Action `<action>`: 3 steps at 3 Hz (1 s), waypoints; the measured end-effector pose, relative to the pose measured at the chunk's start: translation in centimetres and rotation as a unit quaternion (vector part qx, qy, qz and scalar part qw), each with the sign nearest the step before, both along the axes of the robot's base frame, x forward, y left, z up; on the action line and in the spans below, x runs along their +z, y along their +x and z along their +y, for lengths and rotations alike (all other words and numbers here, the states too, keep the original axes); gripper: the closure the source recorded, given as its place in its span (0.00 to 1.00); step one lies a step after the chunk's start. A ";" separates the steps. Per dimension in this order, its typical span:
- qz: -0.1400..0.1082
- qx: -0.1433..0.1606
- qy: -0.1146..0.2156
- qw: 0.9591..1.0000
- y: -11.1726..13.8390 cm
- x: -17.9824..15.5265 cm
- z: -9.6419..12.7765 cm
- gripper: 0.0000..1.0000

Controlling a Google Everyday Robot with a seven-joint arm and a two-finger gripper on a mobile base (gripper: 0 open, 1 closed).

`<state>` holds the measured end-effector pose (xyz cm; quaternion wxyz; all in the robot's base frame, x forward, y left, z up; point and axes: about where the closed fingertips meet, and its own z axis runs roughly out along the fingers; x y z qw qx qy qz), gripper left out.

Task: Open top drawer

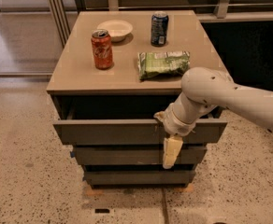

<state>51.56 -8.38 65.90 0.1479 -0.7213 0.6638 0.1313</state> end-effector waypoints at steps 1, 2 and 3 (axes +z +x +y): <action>0.019 0.008 0.006 1.000 -3.1 1.1 0.0 0.00; 0.048 0.012 0.007 0.999 -6.7 1.8 -0.5 0.00; 0.045 0.012 0.005 0.999 -6.7 2.0 -0.5 0.00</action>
Offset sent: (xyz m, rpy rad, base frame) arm -0.1072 -0.0116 0.0290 0.0182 0.1611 0.0300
